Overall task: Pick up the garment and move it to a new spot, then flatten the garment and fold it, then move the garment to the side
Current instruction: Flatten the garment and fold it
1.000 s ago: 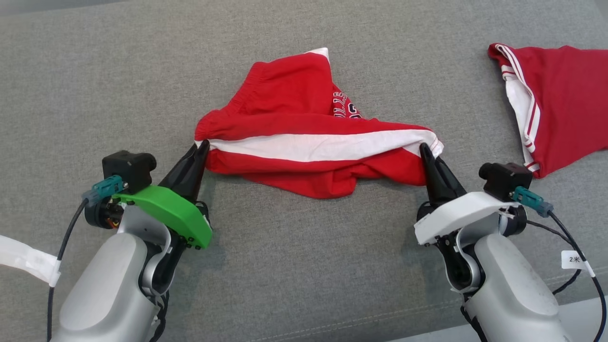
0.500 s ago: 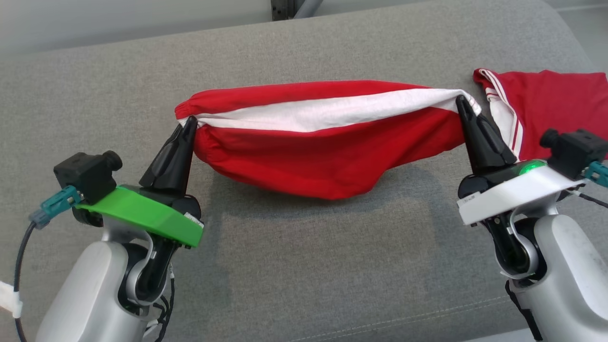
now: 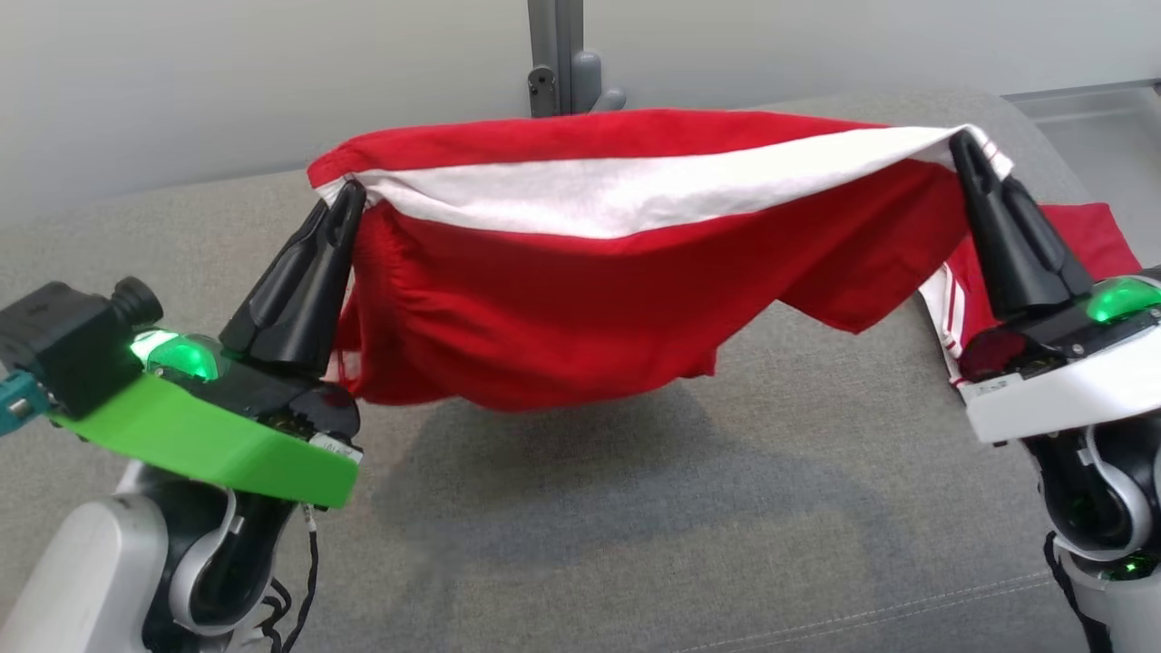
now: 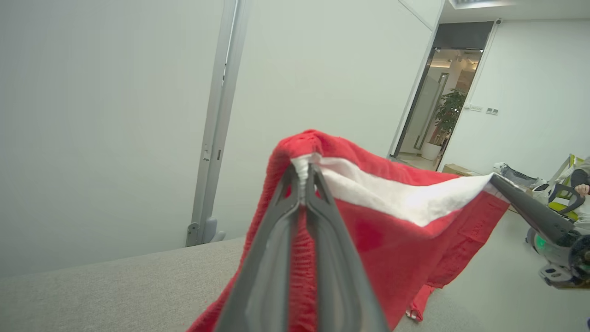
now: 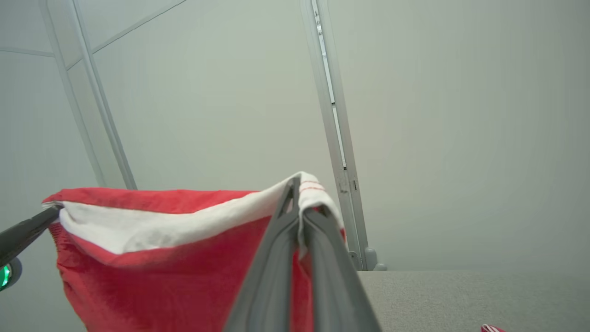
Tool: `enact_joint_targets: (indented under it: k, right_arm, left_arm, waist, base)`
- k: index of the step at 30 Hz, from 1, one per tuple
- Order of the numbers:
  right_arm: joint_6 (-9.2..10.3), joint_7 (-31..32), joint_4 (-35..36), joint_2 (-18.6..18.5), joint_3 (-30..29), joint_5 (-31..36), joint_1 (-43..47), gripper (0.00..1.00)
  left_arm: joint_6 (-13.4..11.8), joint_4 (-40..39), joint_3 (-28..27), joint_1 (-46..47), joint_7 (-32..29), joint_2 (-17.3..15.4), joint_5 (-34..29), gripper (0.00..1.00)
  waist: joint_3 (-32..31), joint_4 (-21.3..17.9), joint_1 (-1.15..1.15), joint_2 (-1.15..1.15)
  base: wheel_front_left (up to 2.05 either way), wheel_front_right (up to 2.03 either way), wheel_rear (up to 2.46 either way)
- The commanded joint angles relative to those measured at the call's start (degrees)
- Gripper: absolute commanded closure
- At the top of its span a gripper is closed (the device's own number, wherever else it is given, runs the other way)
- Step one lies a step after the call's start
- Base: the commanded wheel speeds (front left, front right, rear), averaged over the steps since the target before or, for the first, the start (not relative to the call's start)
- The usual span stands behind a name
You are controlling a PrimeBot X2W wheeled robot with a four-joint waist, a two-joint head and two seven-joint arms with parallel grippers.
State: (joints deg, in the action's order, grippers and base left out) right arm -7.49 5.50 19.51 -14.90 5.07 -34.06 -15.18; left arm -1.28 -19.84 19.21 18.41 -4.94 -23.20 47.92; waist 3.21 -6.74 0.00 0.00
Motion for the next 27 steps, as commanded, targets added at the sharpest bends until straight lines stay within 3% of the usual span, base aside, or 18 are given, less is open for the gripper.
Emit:
enact_joint_targets:
  k: [1,6,11,15,20,27]
  right_arm:
    - [0.01,0.6,0.9,-0.1,-0.8,0.4,0.8,1.00]
    - [0.01,3.9,3.3,-0.2,-3.3,0.6,-0.4,1.00]
    - [0.01,6.6,0.0,-0.5,-2.4,-0.4,-5.4,1.00]
    - [0.01,7.4,-6.0,-0.4,0.4,-0.1,-13.9,1.00]
    - [0.01,5.0,-16.0,1.2,3.8,1.7,-29.3,1.00]
    - [0.01,-4.8,-31.3,5.7,6.3,5.5,-48.6,1.00]
  left_arm:
    - [-0.4,-1.1,-0.3,0.6,-0.6,-0.6,1.0,1.00]
    - [-1.6,-4.2,-1.0,3.5,-4.7,-2.9,0.5,1.00]
    - [-0.4,0.8,0.4,9.8,-9.1,-4.1,0.6,1.00]
    - [1.0,8.8,1.8,19.0,-12.9,-4.4,-0.6,1.00]
    - [1.9,19.8,1.5,34.4,-14.8,-2.3,-1.9,1.00]
    - [4.2,35.1,1.3,54.4,-7.3,1.4,-7.9,1.00]
  waist:
    - [-0.9,0.0,0.00,0.00]
    - [-0.1,0.5,0.00,0.00]
    - [3.2,0.9,0.00,0.00]
    - [7.9,0.4,0.00,0.00]
    - [14.5,-1.5,0.00,0.00]
    - [20.6,-5.2,0.00,0.00]
  base:
    - [0.00,0.00,0.00]
    - [0.00,0.00,0.00]
    - [0.00,0.00,0.00]
    - [0.00,0.00,0.00]
    - [0.00,0.00,0.00]
    - [0.00,0.00,0.00]
